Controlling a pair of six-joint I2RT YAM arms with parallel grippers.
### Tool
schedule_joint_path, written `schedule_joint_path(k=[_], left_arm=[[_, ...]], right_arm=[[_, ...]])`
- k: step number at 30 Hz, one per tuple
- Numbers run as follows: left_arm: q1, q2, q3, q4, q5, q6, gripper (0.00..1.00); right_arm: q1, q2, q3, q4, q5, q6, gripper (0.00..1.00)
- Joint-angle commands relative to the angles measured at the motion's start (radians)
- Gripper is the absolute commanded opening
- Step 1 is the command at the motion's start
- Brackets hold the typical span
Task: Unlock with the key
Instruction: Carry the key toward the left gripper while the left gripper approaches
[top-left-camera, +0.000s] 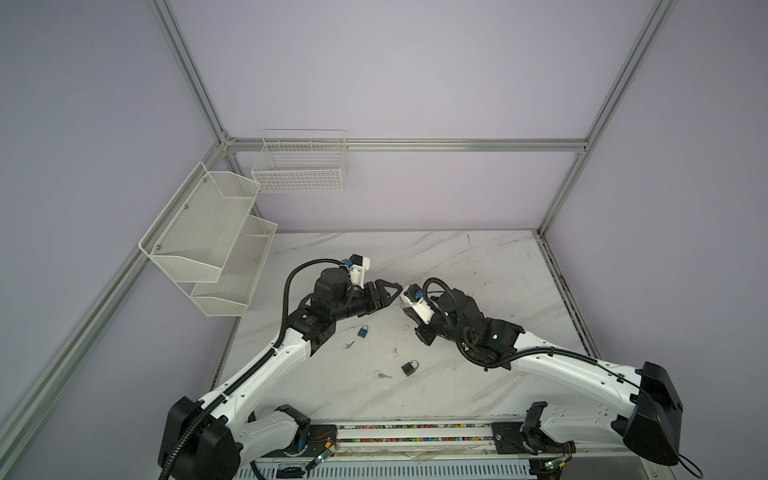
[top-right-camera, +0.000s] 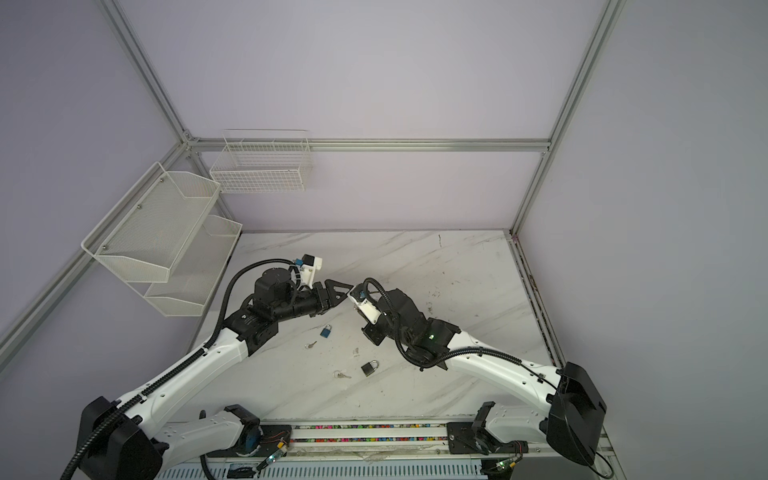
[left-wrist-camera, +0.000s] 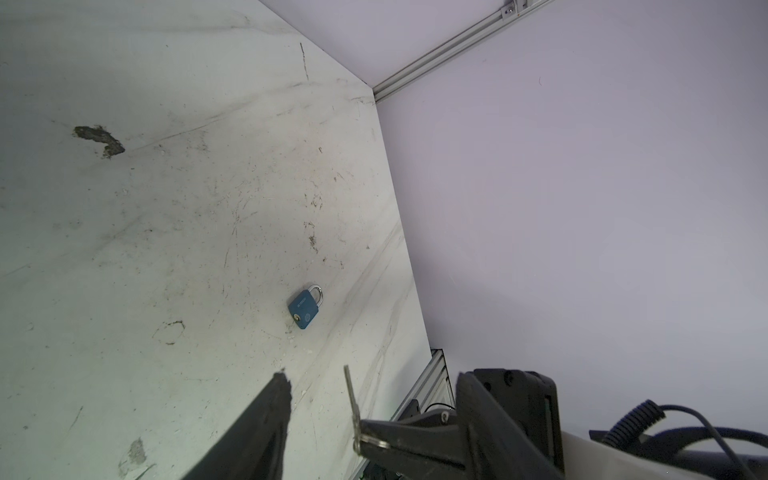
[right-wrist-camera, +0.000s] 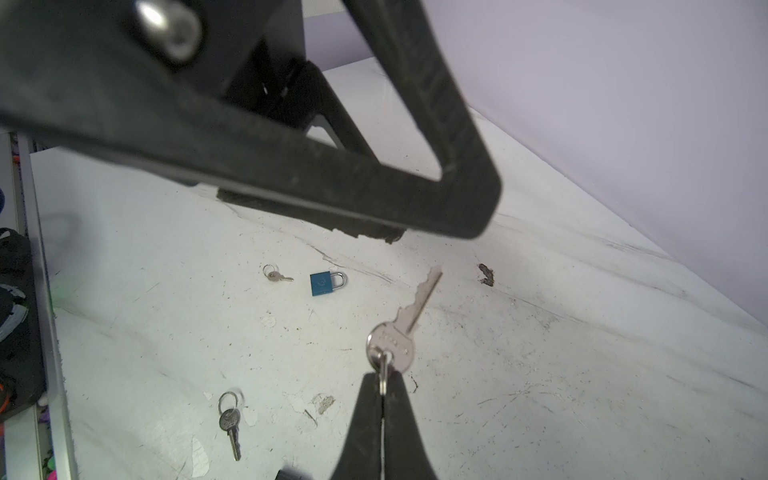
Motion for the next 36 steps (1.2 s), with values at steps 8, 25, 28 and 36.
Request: schedule_joint_path(k=[8, 25, 28, 36], left_arm=[[-0.042, 0.097, 0.165, 0.002, 0.028, 0.006, 0.43], [-0.051, 0.12, 0.181, -0.064, 0.002, 0.025, 0.12], [-0.051, 0.123, 0.181, -0.067, 0.003, 0.027, 0.08], [-0.051, 0.117, 0.186, -0.071, -0.016, 0.038, 0.0]], right_arm=[[0.002, -0.025, 0.024, 0.035, 0.007, -0.064, 0.0], [0.002, -0.021, 0.022, 0.043, 0.024, -0.083, 0.0], [0.003, -0.021, 0.023, 0.042, 0.024, -0.084, 0.0], [0.002, -0.021, 0.04, 0.025, 0.034, -0.078, 0.0]])
